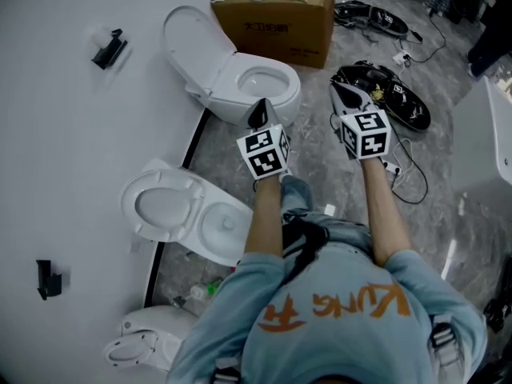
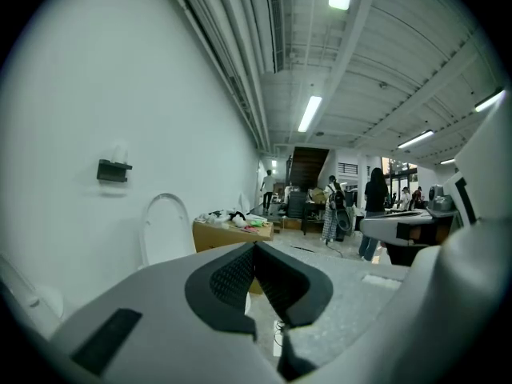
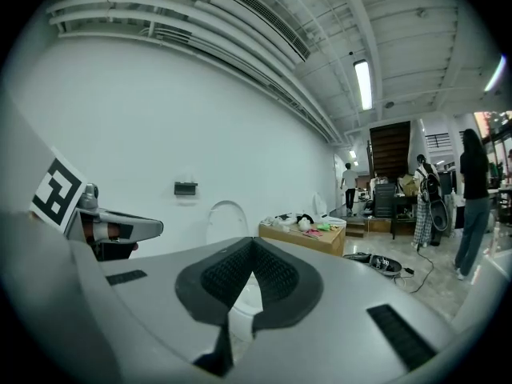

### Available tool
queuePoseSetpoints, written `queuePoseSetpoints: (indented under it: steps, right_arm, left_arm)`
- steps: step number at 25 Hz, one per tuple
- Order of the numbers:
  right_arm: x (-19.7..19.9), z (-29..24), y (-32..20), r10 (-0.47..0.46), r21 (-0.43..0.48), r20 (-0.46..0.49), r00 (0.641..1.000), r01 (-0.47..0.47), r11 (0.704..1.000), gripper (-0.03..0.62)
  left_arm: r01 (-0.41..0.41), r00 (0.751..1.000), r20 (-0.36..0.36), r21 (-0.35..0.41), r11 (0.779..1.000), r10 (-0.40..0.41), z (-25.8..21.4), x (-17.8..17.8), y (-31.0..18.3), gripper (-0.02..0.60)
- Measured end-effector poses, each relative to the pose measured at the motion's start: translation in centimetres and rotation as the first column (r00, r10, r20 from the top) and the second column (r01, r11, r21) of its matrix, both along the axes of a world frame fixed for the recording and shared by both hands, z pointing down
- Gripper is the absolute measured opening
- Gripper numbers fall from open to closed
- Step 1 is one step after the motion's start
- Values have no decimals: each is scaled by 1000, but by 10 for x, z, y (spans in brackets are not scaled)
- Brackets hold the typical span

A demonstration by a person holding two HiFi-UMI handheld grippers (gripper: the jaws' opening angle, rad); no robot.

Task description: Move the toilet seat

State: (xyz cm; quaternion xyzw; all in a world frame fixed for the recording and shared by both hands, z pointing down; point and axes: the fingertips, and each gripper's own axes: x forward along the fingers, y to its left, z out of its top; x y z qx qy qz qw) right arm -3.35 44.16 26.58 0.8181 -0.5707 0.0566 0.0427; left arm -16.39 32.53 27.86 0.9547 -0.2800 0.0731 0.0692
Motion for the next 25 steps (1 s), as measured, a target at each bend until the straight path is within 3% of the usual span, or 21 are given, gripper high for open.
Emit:
queuePoseSetpoints:
  steps: [3, 7, 9, 13, 17, 25]
  right_arm:
    - [24, 7, -48, -12, 0, 21, 1000, 12, 1000, -2]
    - [49, 26, -120, -57, -50, 35, 998, 59, 997, -2]
    - [65, 37, -151, -64, -62, 64, 996, 68, 996, -2]
    - [110, 56, -208, -22, -87, 128, 992, 33, 996, -2]
    - [150, 70, -268, -22, -165, 68, 997, 33, 986, -2]
    - [191, 111, -348, -38, -212, 138, 990, 67, 975, -2]
  left_arm:
    - [7, 999, 37, 26, 1000, -8, 8, 24, -43, 2]
    - [51, 997, 54, -29, 998, -49, 26, 53, -108, 2]
    - [55, 994, 98, -39, 998, -51, 39, 66, -136, 2]
    - [51, 978, 205, -85, 995, -32, 71, 100, -198, 2]
    - [23, 971, 239, -128, 992, 9, 94, 150, -246, 2]
    - [24, 952, 304, -215, 976, 44, 149, 187, -307, 2]
